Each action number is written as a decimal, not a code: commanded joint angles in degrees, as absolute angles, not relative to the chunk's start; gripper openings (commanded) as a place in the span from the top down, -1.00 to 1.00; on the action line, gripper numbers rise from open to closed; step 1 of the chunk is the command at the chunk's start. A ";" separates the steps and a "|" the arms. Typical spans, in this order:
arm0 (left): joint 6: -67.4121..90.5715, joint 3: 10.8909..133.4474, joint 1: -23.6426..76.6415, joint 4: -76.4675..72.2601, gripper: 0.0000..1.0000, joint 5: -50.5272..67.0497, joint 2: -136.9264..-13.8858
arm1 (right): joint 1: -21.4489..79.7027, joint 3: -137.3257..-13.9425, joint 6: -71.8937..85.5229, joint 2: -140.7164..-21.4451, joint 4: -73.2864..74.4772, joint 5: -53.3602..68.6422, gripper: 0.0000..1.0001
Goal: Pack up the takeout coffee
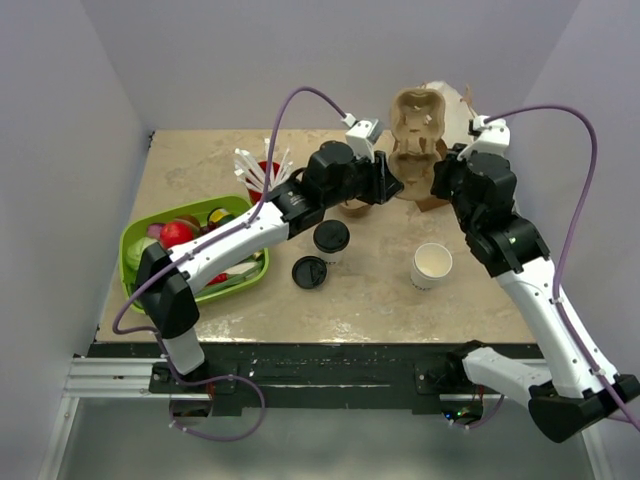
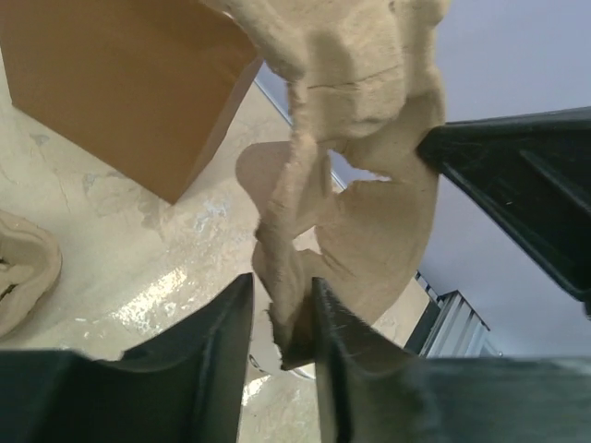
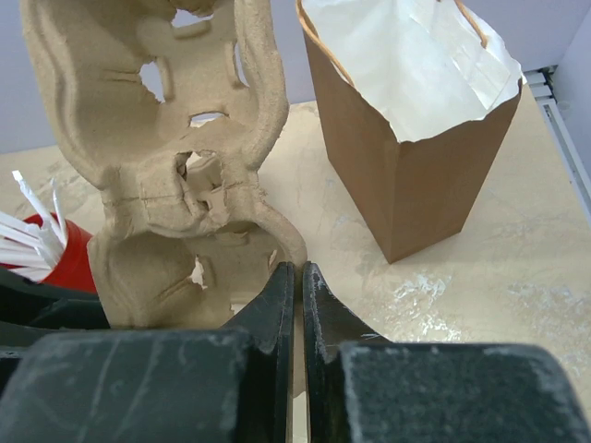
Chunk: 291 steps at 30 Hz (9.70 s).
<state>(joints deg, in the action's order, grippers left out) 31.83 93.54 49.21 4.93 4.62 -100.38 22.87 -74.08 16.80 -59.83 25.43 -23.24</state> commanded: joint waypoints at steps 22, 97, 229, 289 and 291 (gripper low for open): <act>31.12 81.49 39.02 19.24 0.97 -15.20 -82.02 | 20.49 -100.42 1.68 -80.31 36.55 -24.09 -0.62; 32.52 64.77 38.94 29.36 1.00 -21.19 -64.77 | 36.83 -92.81 25.50 -81.83 58.72 -5.71 0.53; 30.06 86.14 40.96 2.02 0.82 6.41 -94.75 | 8.44 -72.60 16.89 -66.89 1.92 47.21 0.34; 26.98 89.30 40.87 8.61 0.95 19.51 -96.07 | 13.10 -73.65 1.55 -69.26 26.10 26.46 0.44; 26.89 89.38 40.87 8.96 0.95 18.99 -96.06 | 13.10 -74.09 3.68 -69.26 26.19 24.89 0.44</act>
